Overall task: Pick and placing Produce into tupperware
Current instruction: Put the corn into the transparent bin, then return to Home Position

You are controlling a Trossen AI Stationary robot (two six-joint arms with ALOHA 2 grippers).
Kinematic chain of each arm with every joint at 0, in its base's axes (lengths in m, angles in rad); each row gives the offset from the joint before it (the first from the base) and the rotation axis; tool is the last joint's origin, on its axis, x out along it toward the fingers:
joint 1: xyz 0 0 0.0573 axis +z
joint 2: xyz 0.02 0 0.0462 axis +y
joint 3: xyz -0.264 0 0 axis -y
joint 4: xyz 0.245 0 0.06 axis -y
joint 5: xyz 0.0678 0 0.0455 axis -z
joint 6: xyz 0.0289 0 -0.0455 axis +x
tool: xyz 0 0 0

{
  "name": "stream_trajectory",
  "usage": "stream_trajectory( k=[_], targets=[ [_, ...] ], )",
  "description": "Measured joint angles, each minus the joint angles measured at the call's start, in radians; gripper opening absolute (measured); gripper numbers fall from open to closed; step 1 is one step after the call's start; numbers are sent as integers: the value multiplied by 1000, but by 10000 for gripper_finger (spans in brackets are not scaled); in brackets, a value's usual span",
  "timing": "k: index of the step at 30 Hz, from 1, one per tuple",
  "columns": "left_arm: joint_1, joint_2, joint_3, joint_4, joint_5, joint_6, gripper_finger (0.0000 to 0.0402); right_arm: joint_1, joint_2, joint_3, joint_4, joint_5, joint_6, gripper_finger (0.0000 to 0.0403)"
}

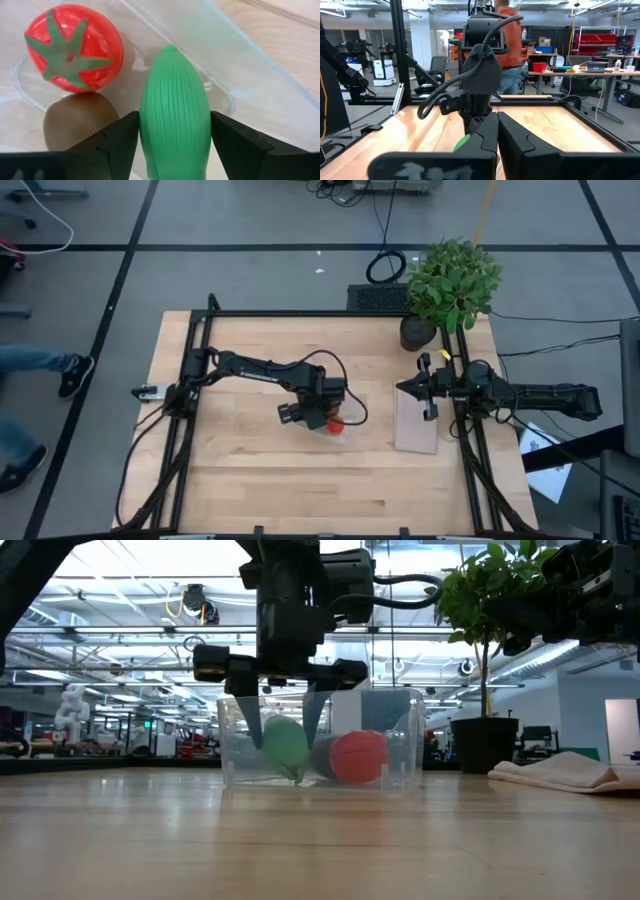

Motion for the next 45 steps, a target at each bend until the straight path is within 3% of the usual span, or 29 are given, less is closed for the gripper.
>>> stream_trajectory(
  k=[12,18,28,36,45],
  targets=[
    [10,0,0,33,-13,-11,324,0,0,0,0,0,0,0],
    [10,0,0,33,-21,-7,313,0,0,0,0,0,0,0],
    [-1,-15,32,-7,-126,-10,301,0,0,0,0,0,0,0],
    [-6,-20,121,-42,-120,-26,244,0,0,0,0,0,4,0],
    [-6,-21,121,-41,-99,-6,72,0,0,0,0,0,6,0]
  ],
)
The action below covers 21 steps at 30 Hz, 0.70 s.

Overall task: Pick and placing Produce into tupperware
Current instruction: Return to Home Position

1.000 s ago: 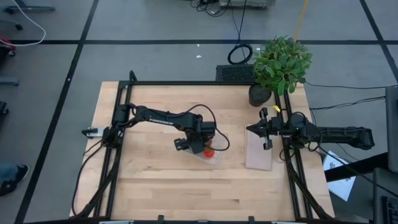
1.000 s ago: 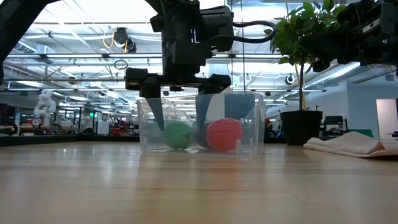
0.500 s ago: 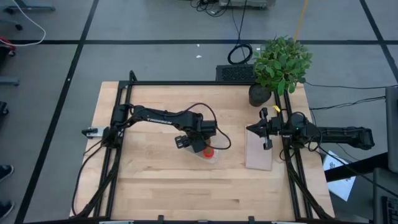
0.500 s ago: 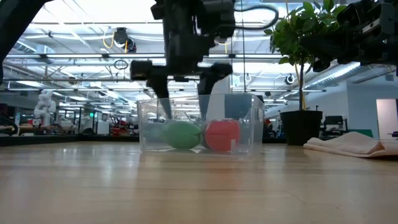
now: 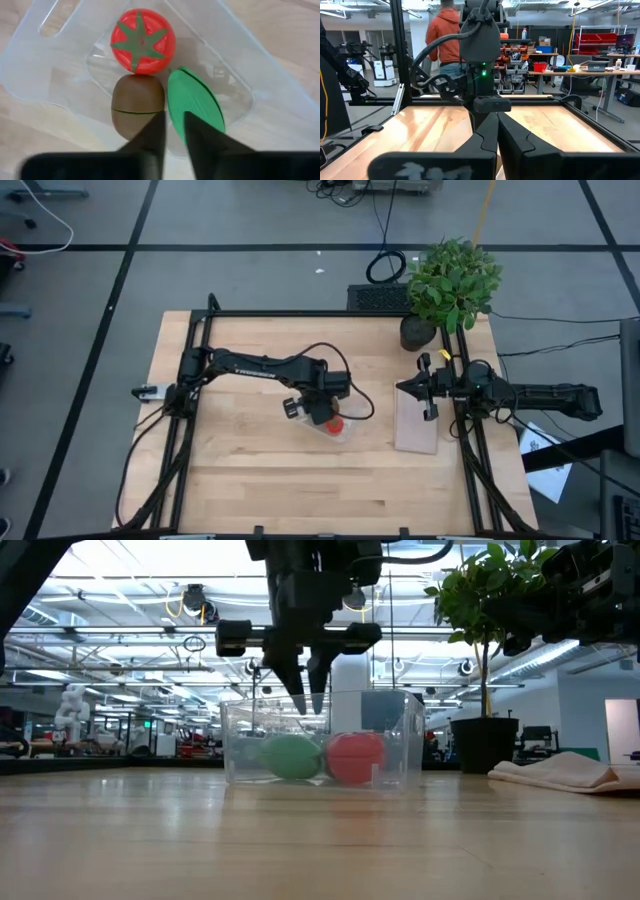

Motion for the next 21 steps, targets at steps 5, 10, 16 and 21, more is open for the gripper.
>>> stream_trajectory(
  k=[5,10,16,21],
  targets=[
    [0,1,0,-8,0,6,9,0,0,0,0,0,0,0],
    [-7,1,0,-14,-41,7,2,0,0,0,0,0,0,0],
    [-23,-27,0,-34,-194,-4,2,0,0,0,0,0,0,0],
    [1,-111,0,-66,-217,-100,3,0,1,0,5,0,0,0]
  ],
)
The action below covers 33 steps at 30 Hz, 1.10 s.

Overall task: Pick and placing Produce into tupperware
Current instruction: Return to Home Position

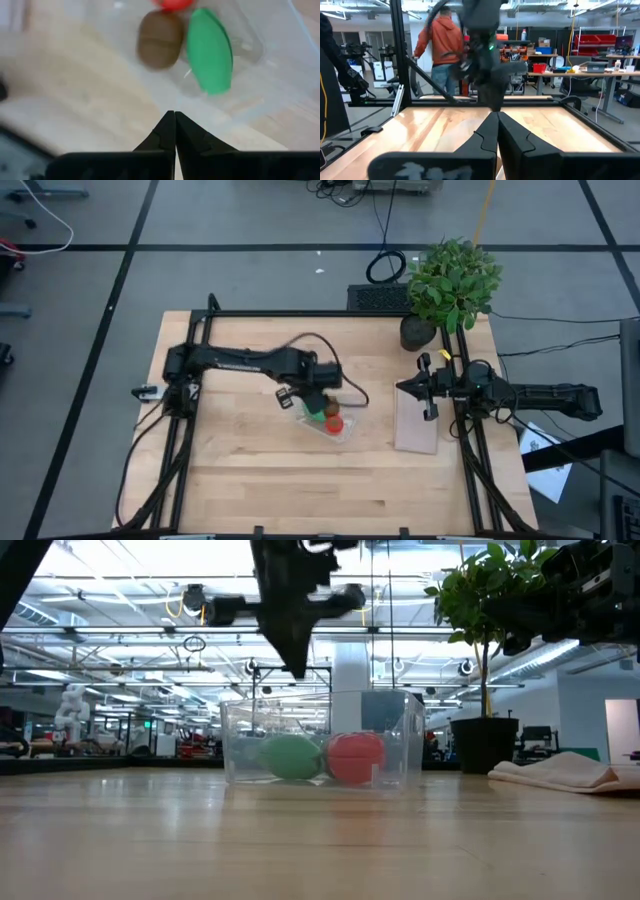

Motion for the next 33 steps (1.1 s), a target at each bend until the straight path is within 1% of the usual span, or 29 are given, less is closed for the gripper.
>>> stream_trajectory(
  k=[3,6,10,15,19,22,23,25,28,30,33],
  targets=[
    [30,-79,0,-4,8,-76,2,0,4,0,1,0,0,0],
    [73,-166,0,-22,62,-153,9,0,9,0,3,0,-1,0],
    [138,-276,0,-27,94,-264,12,0,11,0,4,0,-1,0],
    [228,-385,0,-7,229,-381,3,0,11,0,7,0,-1,0],
    [295,-436,-1,3,266,-435,1,0,11,0,6,0,0,0],
    [345,-450,-3,9,377,-461,1,0,10,0,3,0,0,0],
    [357,-454,-5,12,398,-463,1,0,11,0,3,0,0,0],
    [369,-457,-8,13,392,-473,1,0,11,0,3,0,0,0],
    [384,-457,-10,11,348,-518,0,0,11,0,3,0,0,0],
    [388,-470,-11,8,347,-525,0,0,11,0,3,0,0,0],
    [371,-513,-11,24,382,-531,0,0,11,0,3,0,0,0]
  ],
)
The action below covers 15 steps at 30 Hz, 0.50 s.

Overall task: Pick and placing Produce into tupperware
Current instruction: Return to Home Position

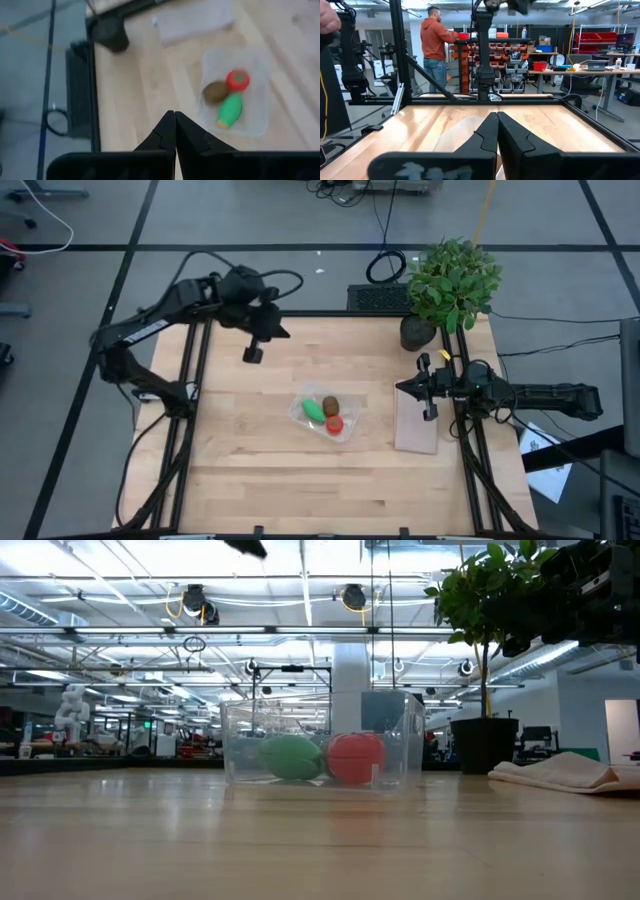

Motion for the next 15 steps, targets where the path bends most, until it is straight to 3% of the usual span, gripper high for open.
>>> stream_trajectory(
  k=[7,12,15],
  targets=[
    [-72,-153,-60,189,35,-142,0,0,0,0,0,0,7,0],
    [-156,-275,-251,439,-43,-307,0,0,0,0,0,0,7,0],
    [-222,-340,-405,673,-36,-392,0,0,0,0,0,0,7,0]
  ],
)
